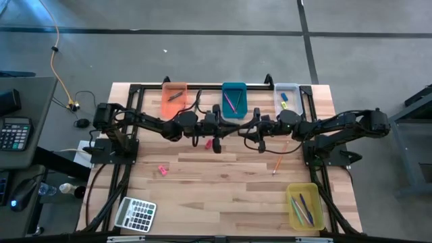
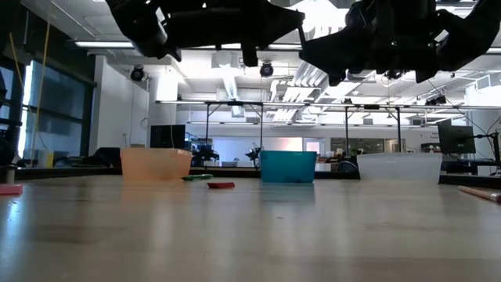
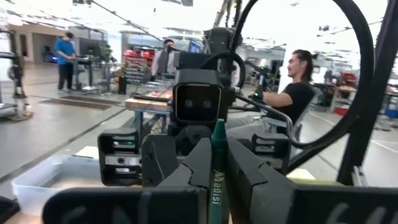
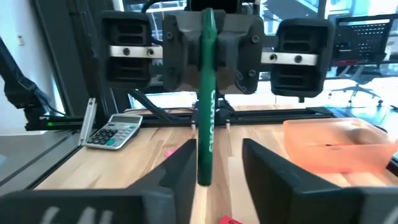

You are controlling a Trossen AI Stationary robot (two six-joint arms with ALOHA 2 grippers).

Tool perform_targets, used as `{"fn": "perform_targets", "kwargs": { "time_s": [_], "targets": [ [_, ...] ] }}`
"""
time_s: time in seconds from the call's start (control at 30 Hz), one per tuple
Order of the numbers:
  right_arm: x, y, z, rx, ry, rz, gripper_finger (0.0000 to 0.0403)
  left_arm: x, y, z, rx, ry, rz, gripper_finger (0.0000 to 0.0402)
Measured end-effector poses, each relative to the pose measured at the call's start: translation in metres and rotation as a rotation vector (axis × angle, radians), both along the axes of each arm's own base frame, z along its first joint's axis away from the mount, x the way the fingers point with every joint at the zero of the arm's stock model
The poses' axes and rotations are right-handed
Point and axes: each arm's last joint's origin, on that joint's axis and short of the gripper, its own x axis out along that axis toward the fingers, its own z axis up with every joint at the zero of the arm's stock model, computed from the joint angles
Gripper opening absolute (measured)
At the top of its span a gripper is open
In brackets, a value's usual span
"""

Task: Sort crayons/erasers/pens/pencils in bins
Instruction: Put the green crayon into the orange bin

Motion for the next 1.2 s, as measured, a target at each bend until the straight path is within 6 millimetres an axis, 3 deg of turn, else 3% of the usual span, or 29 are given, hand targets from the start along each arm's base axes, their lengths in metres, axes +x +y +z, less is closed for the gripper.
{"fn": "perform_targets", "kwargs": {
  "time_s": [0.2,0.37,0.7,0.83,0.97,1.2],
  "targets": [
    [-0.001,-0.004,0.001,-0.001,-0.004,-0.060,0.0186,-0.001,0.000,0.001,0.027,0.002,0.020,0.0007],
    [-0.001,-0.007,0.001,-0.022,-0.005,-0.081,0.0225,-0.007,0.001,0.014,0.078,0.014,0.047,0.0006],
    [-0.001,-0.007,-0.005,-0.101,0.055,-0.079,0.0235,-0.055,0.001,0.058,0.172,0.268,0.249,0.0006],
    [-0.001,-0.007,-0.010,-0.113,0.099,-0.075,0.0214,-0.085,0.017,0.069,0.084,0.478,0.419,0.0006],
    [-0.002,-0.007,-0.010,-0.135,0.103,-0.073,0.0160,-0.114,0.046,0.078,-0.008,0.693,0.608,0.0006],
    [-0.002,-0.007,-0.010,-0.137,0.105,-0.086,0.0055,-0.154,0.115,0.054,-0.188,0.925,0.802,0.0006]
  ]
}}
